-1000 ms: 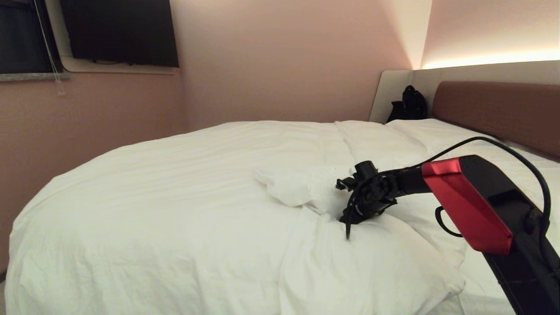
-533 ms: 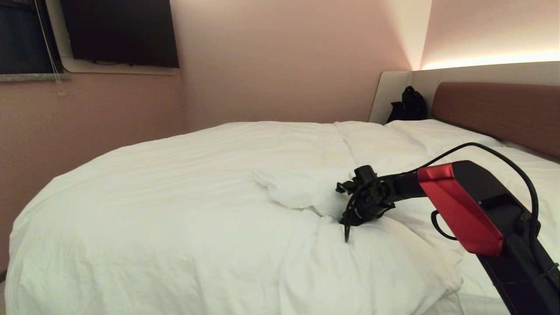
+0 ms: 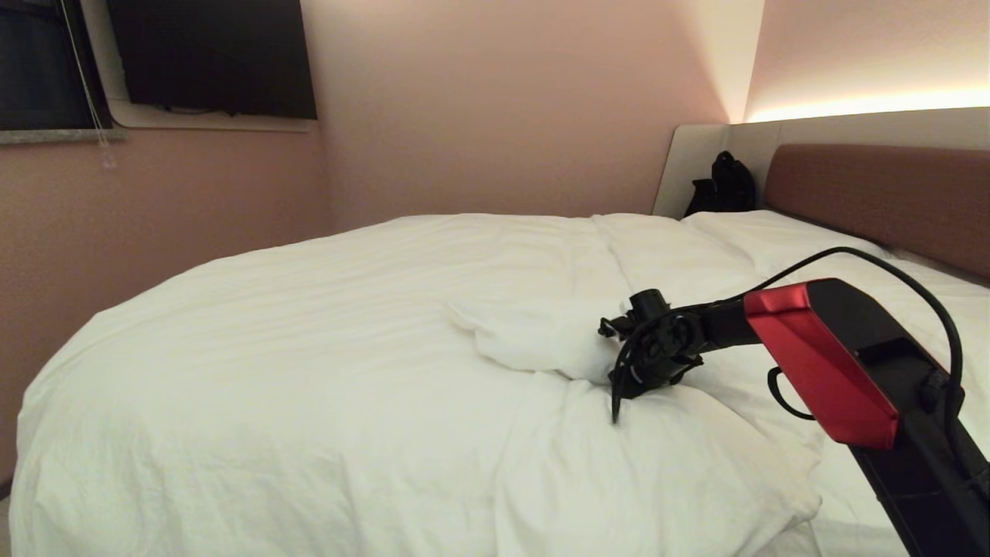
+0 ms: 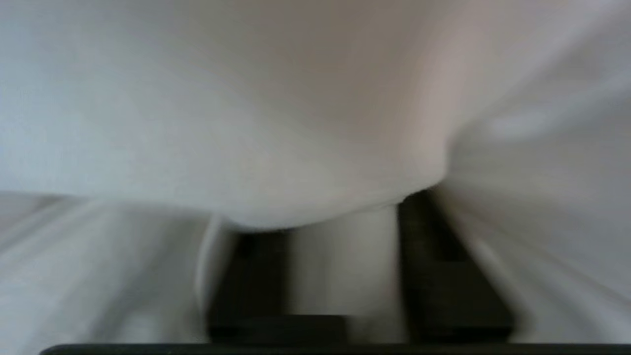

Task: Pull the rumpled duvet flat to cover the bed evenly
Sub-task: Flatten the corners of the folded blanket

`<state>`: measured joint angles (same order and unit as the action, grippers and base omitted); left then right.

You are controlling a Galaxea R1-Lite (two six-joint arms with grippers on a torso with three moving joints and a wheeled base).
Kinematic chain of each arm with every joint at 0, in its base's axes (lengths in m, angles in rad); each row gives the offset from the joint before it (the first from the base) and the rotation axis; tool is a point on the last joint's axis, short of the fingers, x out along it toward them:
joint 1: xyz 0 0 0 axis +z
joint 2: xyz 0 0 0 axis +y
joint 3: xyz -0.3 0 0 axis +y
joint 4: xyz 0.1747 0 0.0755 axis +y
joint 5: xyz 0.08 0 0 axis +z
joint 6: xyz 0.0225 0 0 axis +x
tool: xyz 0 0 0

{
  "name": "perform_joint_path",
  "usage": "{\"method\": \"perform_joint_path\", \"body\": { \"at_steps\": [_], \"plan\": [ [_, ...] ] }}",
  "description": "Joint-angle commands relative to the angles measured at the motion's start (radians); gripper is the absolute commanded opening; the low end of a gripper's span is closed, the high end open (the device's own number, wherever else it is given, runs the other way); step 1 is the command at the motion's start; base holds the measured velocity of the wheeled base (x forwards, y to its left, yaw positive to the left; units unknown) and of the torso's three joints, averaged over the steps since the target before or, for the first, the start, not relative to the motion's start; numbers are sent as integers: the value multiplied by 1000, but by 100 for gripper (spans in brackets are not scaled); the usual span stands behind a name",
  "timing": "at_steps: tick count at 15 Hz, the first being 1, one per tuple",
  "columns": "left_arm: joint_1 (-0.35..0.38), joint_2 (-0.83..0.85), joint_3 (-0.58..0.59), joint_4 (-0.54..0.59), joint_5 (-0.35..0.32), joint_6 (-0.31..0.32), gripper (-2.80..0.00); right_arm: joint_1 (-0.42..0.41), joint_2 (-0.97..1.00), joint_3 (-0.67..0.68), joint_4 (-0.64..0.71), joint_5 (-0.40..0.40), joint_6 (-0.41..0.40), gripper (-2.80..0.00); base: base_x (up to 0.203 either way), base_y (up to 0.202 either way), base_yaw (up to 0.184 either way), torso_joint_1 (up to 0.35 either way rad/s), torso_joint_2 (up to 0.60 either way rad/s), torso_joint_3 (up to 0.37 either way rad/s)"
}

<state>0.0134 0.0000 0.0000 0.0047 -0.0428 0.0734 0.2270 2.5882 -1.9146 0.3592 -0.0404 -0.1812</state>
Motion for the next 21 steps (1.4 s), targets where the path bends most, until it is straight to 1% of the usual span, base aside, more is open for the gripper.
{"method": "perform_joint_path", "body": {
  "at_steps": [1,5,8,14,18,20,21],
  "plan": [
    [0,2,0,0,0,0,-280,0,-53,9,3,6,60,-280,0,0,0,0,0,0],
    [0,2,0,0,0,0,-280,-1,-196,78,4,27,99,-280,0,0,0,0,0,0],
    [0,2,0,0,0,0,-280,-1,-301,163,4,53,106,-280,0,0,0,0,0,0],
    [0,2,0,0,0,0,-280,-1,-506,330,2,60,109,-280,0,0,0,0,0,0],
    [0,2,0,0,0,0,-280,-17,-705,493,-3,58,108,-280,0,0,0,0,0,0],
    [0,2,0,0,0,0,-280,-51,-822,637,-8,56,103,-280,0,0,0,0,0,0],
    [0,2,0,0,0,0,-280,-73,-865,688,-9,56,101,-280,0,0,0,0,0,0]
  ]
}}
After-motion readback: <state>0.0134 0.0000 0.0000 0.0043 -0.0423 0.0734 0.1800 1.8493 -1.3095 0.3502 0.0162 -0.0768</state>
